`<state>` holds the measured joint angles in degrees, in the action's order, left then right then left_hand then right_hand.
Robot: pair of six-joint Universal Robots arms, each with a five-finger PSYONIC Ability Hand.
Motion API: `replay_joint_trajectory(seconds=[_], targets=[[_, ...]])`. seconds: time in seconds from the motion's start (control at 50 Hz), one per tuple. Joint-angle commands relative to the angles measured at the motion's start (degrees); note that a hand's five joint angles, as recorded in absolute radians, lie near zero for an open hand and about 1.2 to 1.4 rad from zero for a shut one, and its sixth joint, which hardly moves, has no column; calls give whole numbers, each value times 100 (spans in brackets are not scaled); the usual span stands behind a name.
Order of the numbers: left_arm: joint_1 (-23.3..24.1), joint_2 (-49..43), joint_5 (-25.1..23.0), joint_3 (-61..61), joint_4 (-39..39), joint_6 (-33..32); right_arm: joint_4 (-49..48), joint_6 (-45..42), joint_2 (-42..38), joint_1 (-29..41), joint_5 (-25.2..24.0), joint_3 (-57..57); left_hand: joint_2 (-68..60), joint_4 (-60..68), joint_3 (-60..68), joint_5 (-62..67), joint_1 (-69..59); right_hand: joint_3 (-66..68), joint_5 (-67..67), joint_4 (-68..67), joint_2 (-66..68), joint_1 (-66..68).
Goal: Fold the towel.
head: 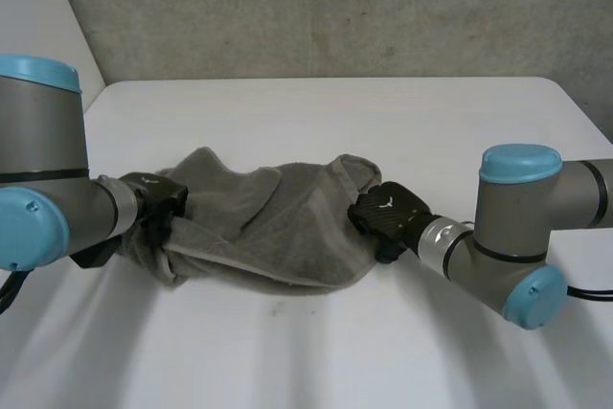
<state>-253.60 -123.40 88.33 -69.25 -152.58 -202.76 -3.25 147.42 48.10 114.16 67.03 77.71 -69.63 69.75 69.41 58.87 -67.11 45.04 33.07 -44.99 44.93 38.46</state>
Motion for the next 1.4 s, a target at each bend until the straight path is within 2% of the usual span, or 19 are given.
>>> replay_joint_trajectory(seconds=[0.02,0.12,0.16,0.2,0.44,0.48,0.54,0.58,0.68,0.82,0.92,0.96,0.98,1.02,1.1,1.18,1.22,1.3,1.4], targets=[[12,0,0,-9,0,0,-9,33,-126,18,21,-230,-1037,1025,1059,1113,-1289,710,906,-715,721,1368],[47,0,0,-35,9,0,-27,24,-178,80,29,-336,-1037,1025,1059,1113,-1289,1231,1428,-1237,1242,1889],[47,0,-9,-123,0,0,-53,24,-257,159,38,-432,-1037,1025,1059,1113,-1289,2918,3115,-2924,2929,3577],[56,0,-9,-158,0,0,-62,33,-275,176,73,-493,-1037,1025,1059,1113,-1289,3490,3687,-3496,3501,4149],[153,281,9,-396,44,9,237,191,586,106,205,-599,-1037,1025,1059,1113,-1289,3496,3693,-3501,3507,4154],[188,640,0,-527,62,9,1225,-80,858,80,327,-721,-1037,1025,1059,1113,-1289,3496,3693,-3501,3507,4154],[197,809,-18,-642,62,18,1828,-354,920,62,443,-819,-1037,1025,1059,1113,-1289,3496,3693,-3501,3507,4154],[206,1053,-44,-878,105,-52,3044,-1150,1052,-16,862,-845,-1037,1025,1059,1113,-1289,3496,3693,-3501,3507,4154],[206,1072,-53,-1011,377,-97,4094,-2040,1114,-61,1627,-714,-1037,1025,1059,1113,-1289,3496,3693,-3501,3507,4154],[223,606,-44,-326,457,-237,3138,-1848,1043,45,1691,-1197,-1037,1025,1059,1113,-1289,3496,3693,-3501,3507,4154],[223,70,-35,1265,422,-413,1863,-1048,938,256,1708,-2216,-1037,1025,1059,1113,-1289,3496,3693,-3501,3507,4154],[241,-218,-35,2699,169,-404,840,-427,990,264,1761,-2733,-1037,1025,1059,1113,-1289,3496,3693,-3501,3507,4154],[241,-220,-35,2707,167,-404,835,-424,991,264,1761,-2735,-1037,1025,1059,1113,-1289,3496,3693,-3501,3507,4154],[293,-360,-70,3975,-436,-369,-311,-31,1165,282,1927,-2963,-1037,1025,1059,1113,-1289,3496,3693,-3501,3507,4154],[320,-361,-62,4664,-1348,-360,-1104,94,1464,291,2103,-2929,-1037,1025,1059,1113,-1289,3496,3693,-3501,3507,4154],[329,-247,-53,4457,-2493,-203,-1161,138,1650,300,2104,-2710,-1037,1025,1059,1113,-1289,3496,3693,-3501,3507,4154],[311,-133,-62,4203,-2583,-115,-1108,138,1685,300,2078,-2552,-1037,1025,1059,1113,-1289,3496,3693,-3501,3507,4154],[232,97,-290,3498,-2487,62,-993,147,1773,273,1884,-2076,-1037,1025,1059,1113,-1289,3496,3693,-3501,3507,4154],[39,316,-1228,1517,-1953,0,-30,68,1879,221,1261,-1146,-1037,1025,1059,1113,-1289,3496,3693,-3501,3507,4154]])
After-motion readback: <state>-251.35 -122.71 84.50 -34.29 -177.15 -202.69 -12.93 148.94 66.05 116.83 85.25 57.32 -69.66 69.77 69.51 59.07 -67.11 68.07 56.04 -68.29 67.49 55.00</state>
